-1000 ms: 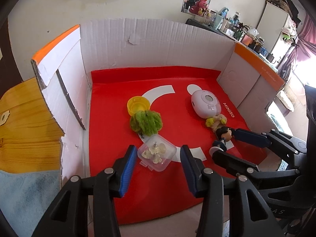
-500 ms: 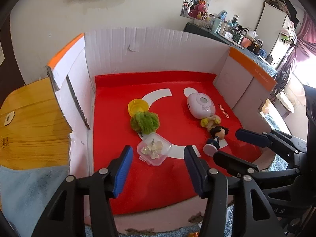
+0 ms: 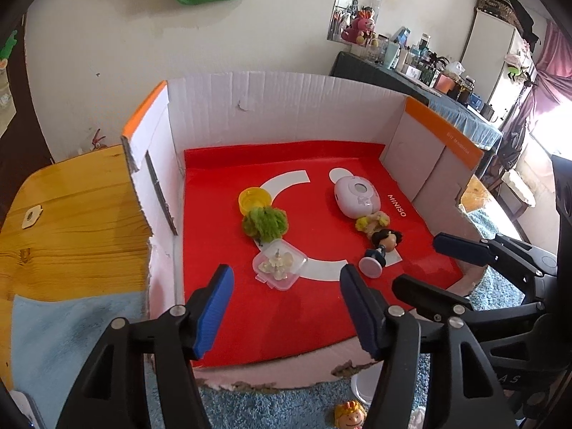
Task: Organize objects
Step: 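Withdraw both open tools from the box back over the towel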
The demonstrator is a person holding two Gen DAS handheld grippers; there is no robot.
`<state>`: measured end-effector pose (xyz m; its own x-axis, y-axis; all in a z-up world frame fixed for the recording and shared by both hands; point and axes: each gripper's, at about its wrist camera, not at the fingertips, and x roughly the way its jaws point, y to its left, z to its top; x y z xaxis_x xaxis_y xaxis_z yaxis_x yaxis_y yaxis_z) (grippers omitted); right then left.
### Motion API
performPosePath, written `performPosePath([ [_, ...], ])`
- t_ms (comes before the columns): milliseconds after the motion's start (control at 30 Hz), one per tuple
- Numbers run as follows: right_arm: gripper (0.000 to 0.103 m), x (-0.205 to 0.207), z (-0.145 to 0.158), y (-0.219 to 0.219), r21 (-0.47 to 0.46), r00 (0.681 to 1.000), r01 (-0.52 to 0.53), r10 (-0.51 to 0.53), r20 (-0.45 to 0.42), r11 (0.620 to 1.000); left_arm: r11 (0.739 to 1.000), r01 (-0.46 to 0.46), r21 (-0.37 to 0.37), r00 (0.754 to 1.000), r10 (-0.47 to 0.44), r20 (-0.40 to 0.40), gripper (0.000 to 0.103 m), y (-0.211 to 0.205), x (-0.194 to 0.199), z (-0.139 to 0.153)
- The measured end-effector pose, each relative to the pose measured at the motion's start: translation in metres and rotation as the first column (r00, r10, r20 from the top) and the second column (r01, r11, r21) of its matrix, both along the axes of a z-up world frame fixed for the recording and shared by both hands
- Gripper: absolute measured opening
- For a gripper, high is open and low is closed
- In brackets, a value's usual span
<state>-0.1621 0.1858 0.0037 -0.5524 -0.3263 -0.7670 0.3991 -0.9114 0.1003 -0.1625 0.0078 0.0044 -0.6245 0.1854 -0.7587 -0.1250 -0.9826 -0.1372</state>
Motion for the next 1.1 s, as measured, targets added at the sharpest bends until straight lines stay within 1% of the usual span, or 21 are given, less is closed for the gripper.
performPosePath([
  [33, 0.071, 0.001, 0.001, 0.000, 0.001, 1.000, 0.000, 0.000, -0.004, 1.000, 1.000, -0.003, 0.000, 1.000, 0.003, -0.004, 0.064, -0.001, 0.002, 0.001],
  [133, 0.072, 0.005, 0.004, 0.000, 0.003, 1.000, 0.001, -0.001, -0.011, 1.000, 1.000, -0.012, 0.005, 1.000, 0.012, -0.018, 0.064, -0.003, 0.007, 0.006],
  [200, 0.072, 0.008, 0.005, -0.001, 0.003, 1.000, 0.002, -0.002, -0.015, 1.000, 1.000, -0.015, 0.006, 1.000, 0.015, -0.027, 0.069, -0.005, 0.010, 0.009],
  [300, 0.073, 0.013, 0.008, -0.001, 0.001, 1.000, 0.002, -0.002, -0.021, 1.000, 1.000, -0.024, -0.002, 0.999, 0.023, -0.042, 0.070, -0.006, 0.015, 0.013],
  [433, 0.079, 0.021, 0.012, -0.001, 0.004, 0.999, 0.002, -0.002, -0.034, 1.000, 1.000, -0.028, -0.003, 0.998, 0.028, -0.051, 0.071, -0.008, 0.022, 0.016],
  [500, 0.079, 0.024, 0.014, -0.001, 0.007, 0.999, 0.005, -0.004, -0.042, 1.000, 0.999, -0.035, -0.005, 0.998, 0.035, -0.056, 0.076, -0.008, 0.026, 0.017],
  [600, 0.080, 0.029, 0.017, 0.000, 0.005, 0.999, 0.007, -0.006, -0.050, 1.000, 0.998, -0.055, -0.013, 0.996, 0.054, -0.070, 0.080, -0.010, 0.032, 0.020],
  [667, 0.083, 0.034, 0.018, 0.000, 0.007, 0.999, 0.005, -0.005, -0.054, 1.000, 0.998, -0.060, -0.015, 0.995, 0.059, -0.076, 0.081, -0.011, 0.036, 0.021],
  [700, 0.086, 0.035, 0.018, 0.000, 0.007, 0.998, 0.005, -0.004, -0.056, 1.000, 0.998, -0.063, -0.017, 0.995, 0.061, -0.079, 0.082, -0.011, 0.038, 0.022],
  [733, 0.087, 0.037, 0.019, 0.001, 0.007, 0.998, 0.004, -0.004, -0.058, 1.000, 0.998, -0.066, -0.021, 0.995, 0.064, -0.082, 0.083, -0.011, 0.040, 0.023],
  [833, 0.087, 0.042, 0.020, 0.002, 0.004, 0.998, 0.003, -0.003, -0.062, 1.000, 0.997, -0.078, -0.030, 0.993, 0.075, -0.091, 0.088, -0.012, 0.045, 0.024],
  [1000, 0.087, 0.050, 0.020, 0.002, 0.008, 0.998, 0.001, 0.000, -0.064, 1.000, 0.994, -0.097, -0.043, 0.991, 0.093, -0.092, 0.099, -0.014, 0.053, 0.024],
  [1100, 0.089, 0.055, 0.019, 0.002, 0.014, 0.998, -0.001, 0.002, -0.063, 1.000, 0.992, -0.111, -0.059, 0.990, 0.105, -0.093, 0.101, -0.014, 0.056, 0.022],
])
